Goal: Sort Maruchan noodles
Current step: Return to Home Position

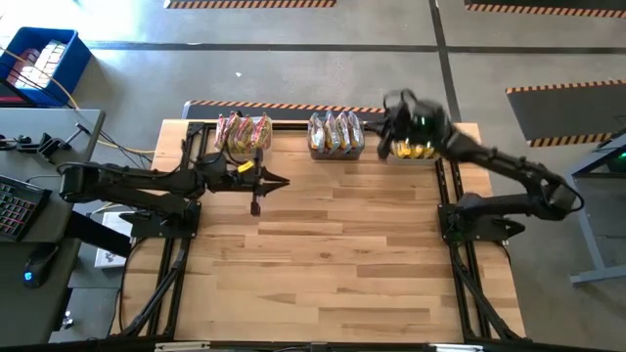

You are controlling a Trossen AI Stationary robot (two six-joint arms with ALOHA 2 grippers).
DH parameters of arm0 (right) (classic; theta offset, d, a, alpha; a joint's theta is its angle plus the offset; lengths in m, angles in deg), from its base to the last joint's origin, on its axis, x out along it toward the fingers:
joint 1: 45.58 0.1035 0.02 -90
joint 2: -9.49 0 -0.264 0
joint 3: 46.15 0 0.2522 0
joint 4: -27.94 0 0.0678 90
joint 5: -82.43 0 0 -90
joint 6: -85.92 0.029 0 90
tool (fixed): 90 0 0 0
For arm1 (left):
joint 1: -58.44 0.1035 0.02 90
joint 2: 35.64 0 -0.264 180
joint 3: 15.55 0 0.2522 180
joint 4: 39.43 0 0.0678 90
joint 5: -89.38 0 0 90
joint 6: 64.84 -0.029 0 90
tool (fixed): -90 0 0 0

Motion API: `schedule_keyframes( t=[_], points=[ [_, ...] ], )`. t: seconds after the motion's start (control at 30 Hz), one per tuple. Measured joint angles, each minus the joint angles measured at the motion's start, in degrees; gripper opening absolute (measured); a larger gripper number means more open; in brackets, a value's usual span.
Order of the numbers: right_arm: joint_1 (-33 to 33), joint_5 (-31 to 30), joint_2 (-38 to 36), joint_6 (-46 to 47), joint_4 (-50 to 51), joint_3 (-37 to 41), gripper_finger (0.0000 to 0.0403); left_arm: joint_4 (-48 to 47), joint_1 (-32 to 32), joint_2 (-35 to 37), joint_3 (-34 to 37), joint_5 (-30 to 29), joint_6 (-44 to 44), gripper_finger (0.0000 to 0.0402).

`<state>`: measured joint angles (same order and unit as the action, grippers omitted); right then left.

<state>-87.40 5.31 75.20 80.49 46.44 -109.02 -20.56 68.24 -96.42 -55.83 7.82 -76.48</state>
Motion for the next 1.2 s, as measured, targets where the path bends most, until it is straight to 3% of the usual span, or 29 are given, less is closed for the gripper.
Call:
schedule_keyframes(
  t=[0.17,0.33,0.63,0.93,1.2],
  points=[
    [9.2,-2.6,-3.6,-2.4,-27.2,16.6,0.0005,-1.9,0.0,3.8,0.0,0.0,0.0,0.0016],
    [15.5,-9.1,-6.4,-4.1,-37.9,25.8,0.0001,-3.5,-0.1,4.5,0.0,0.0,0.5,0.0016],
    [22.8,-15.3,-15.9,-4.2,-28.7,28.0,0.0,4.2,1.6,5.8,9.0,0.2,1.5,0.0016],
    [30.4,-25.3,-23.6,-3.5,-15.4,28.0,0.0,4.0,3.5,16.8,16.6,0.0,3.5,0.0016],
    [36.5,-30.8,-25.0,-4.1,-13.5,28.0,0.0,-10.2,4.2,30.5,18.3,-0.1,4.0,0.0016]
  ],
)
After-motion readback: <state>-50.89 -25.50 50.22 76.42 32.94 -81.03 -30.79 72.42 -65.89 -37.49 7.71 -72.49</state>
